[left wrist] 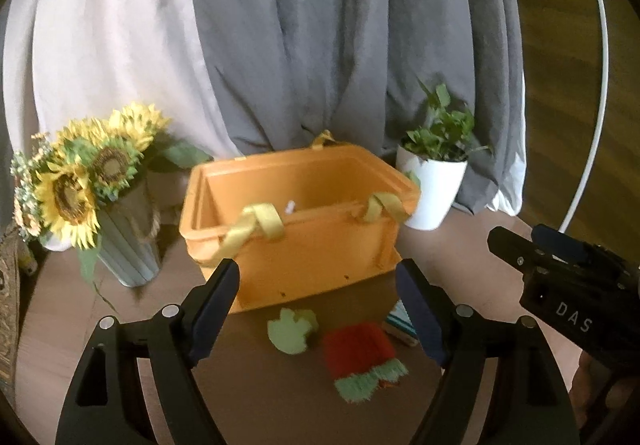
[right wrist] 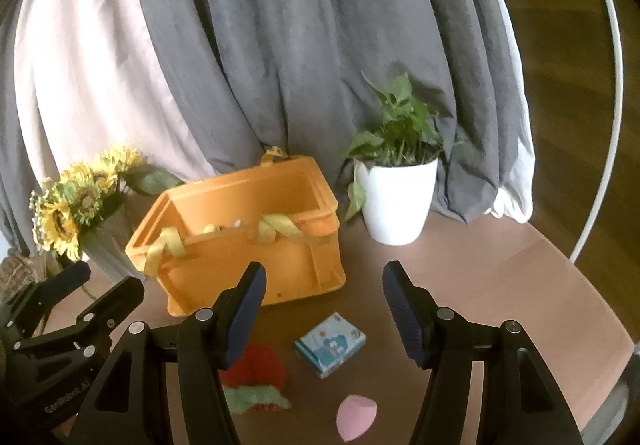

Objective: Organize soft objects
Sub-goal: 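Withdraw both open grippers from the crate toward the remaining items on the table, then grasp the red-green fluffy plush with the left gripper while the right gripper grasps the pink sponge, then lift and carry the fluffy plush and pink sponge with both grippers over the crate, then lower both items into the crate and open both grippers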

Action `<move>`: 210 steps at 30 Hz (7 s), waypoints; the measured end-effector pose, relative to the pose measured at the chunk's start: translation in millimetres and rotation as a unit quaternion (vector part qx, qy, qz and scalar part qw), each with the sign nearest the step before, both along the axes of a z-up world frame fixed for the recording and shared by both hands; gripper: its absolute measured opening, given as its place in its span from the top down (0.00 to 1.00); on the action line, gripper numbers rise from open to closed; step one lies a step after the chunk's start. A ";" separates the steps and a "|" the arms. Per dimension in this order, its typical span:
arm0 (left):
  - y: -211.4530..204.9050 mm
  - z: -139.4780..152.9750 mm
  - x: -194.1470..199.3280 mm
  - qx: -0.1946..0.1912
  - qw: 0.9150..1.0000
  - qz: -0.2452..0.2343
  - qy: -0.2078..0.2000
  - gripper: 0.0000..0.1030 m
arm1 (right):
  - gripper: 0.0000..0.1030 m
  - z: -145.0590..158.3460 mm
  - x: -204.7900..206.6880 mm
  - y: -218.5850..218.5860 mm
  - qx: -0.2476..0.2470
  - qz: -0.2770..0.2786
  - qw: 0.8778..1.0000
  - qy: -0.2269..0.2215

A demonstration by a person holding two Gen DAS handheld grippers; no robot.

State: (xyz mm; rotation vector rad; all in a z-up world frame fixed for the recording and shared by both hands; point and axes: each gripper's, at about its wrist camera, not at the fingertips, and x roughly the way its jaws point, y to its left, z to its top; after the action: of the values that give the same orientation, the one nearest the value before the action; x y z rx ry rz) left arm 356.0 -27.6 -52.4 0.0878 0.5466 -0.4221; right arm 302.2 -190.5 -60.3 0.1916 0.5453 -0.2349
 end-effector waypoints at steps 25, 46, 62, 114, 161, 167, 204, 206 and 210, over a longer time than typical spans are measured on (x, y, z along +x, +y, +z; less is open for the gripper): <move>-27.2 -72.4 12.2 0.046 0.993 -0.074 0.080 0.22 | 0.40 -78.7 -17.3 -9.3 0.060 -0.052 0.992 0.101; -45.1 -120.7 35.0 0.049 0.987 -0.089 0.122 0.22 | 0.40 -142.4 -17.1 -8.3 0.100 -0.083 0.977 0.166; -59.3 -151.0 46.8 0.060 0.981 -0.094 0.161 0.34 | 0.55 -151.1 -9.1 -10.8 0.100 -0.079 0.977 0.172; -15.7 -34.7 9.8 0.000 0.998 -0.030 0.056 0.62 | 0.63 -40.7 -4.7 3.5 0.044 0.027 0.997 0.049; -2.5 66.6 41.7 -0.028 0.993 0.058 -0.095 0.62 | 0.63 47.7 66.9 15.3 0.026 0.126 0.987 -0.099; -4.8 70.0 56.6 -0.027 0.993 0.059 -0.103 0.62 | 0.63 52.4 81.2 13.8 0.023 0.123 0.986 -0.106; -21.9 5.9 180.0 0.007 0.997 0.071 -0.014 0.62 | 0.63 -3.9 201.1 -2.2 0.018 0.129 0.991 -0.020; -23.5 2.3 184.9 0.009 0.997 0.070 -0.008 0.61 | 0.63 -9.1 204.5 -1.9 0.017 0.129 0.991 -0.012; -25.9 -2.0 191.0 0.011 0.998 0.067 0.001 0.58 | 0.63 -15.9 212.1 -1.2 0.018 0.132 0.991 0.001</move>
State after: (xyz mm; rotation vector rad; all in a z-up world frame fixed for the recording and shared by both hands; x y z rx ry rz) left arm 546.9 -53.5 -54.5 0.0723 0.5549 -0.2850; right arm 514.3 -191.6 -76.2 0.1513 0.5713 0.0317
